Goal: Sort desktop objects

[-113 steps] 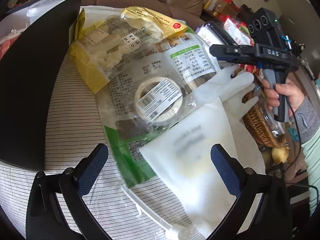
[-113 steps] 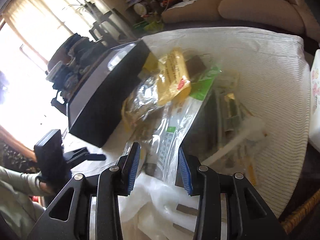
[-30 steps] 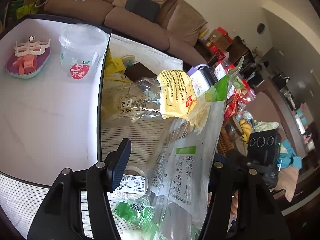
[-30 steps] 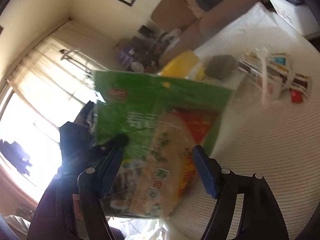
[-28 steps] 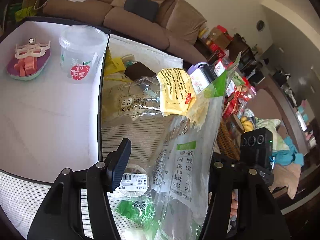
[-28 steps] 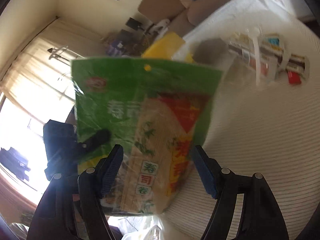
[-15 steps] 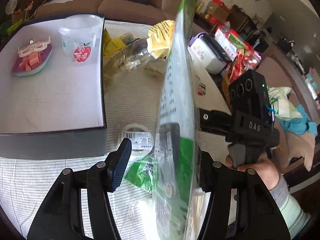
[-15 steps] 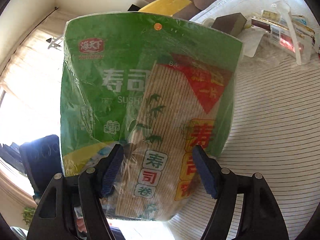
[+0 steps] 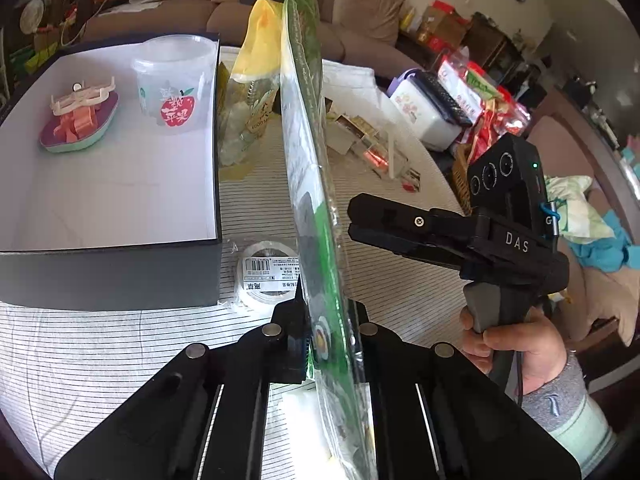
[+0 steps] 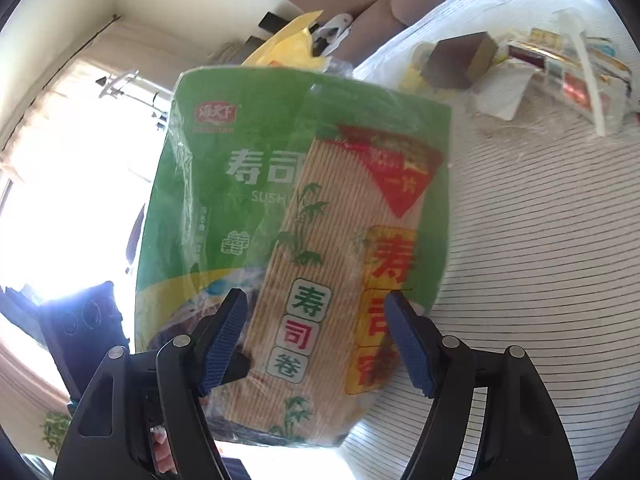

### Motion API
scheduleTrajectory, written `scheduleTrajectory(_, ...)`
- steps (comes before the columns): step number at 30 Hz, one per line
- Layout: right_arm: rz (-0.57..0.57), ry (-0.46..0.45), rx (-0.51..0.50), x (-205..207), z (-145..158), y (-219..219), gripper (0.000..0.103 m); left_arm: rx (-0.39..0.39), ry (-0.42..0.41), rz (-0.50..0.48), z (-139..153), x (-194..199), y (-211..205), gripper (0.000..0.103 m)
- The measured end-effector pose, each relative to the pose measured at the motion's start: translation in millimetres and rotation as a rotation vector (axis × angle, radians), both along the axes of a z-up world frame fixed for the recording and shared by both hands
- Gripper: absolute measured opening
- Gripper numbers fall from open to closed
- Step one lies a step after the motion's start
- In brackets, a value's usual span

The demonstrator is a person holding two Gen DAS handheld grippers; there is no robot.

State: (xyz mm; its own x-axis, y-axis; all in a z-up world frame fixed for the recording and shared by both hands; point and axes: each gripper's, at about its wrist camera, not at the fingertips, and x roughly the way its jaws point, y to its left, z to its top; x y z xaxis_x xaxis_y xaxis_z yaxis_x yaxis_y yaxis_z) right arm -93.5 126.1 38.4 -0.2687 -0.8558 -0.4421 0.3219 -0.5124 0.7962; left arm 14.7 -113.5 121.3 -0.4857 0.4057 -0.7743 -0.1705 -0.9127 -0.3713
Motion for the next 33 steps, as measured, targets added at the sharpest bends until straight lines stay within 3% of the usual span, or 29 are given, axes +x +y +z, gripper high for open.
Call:
scheduleTrajectory(7, -0.056, -0.024, 0.004, -1.5, -12.6, 25.3, 0.075, -0.011, 0.001, 0.011, 2.0, -1.5, -2.3, 0.008)
scheduleTrajectory(10, -0.055, -0.028, 0.025, -10.6, -10.3, 24.2, 0.075, 0.041, -0.003, 0.006, 2.3, -2.6, -7.4, 0.008)
scheduleTrajectory(13, -0.059, -0.034, 0.027, -11.8, -7.0, 29.0, 0.075, 0.197, -0.027, -0.008, 2.1, -8.6, -16.0, 0.007)
scheduleTrajectory(17, -0.093, -0.048, -0.009, -7.7, -7.1, 40.7, 0.076, 0.465, -0.066, -0.026, -3.0, -20.6, -24.6, 0.008)
scheduleTrajectory(19, -0.123, -0.062, -0.040, -10.7, -11.5, 48.6, 0.083, 0.574, -0.079, -0.034, -6.6, -25.0, -24.3, 0.007)
scheduleTrajectory(23, -0.175, -0.066, -0.123, -10.0, -10.4, 74.4, 0.083, 0.793, -0.095, -0.045, -12.7, -33.3, -26.0, 0.008)
scheduleTrajectory(28, -0.198, -0.077, -0.296, -9.2, -11.9, 108.3, 0.096, 0.995, -0.034, -0.092, -3.4, -40.2, -31.0, 0.008)
scheduleTrajectory(30, -0.174, -0.093, -0.398, -8.3, -16.8, 114.7, 0.097, 1.065, -0.028, -0.095, -4.5, -43.9, -34.5, 0.008)
scheduleTrajectory(33, -0.099, -0.066, -0.540, -4.1, -9.3, 115.4, 0.095, 1.091, -0.021, -0.083, -5.4, -47.4, -38.9, 0.008)
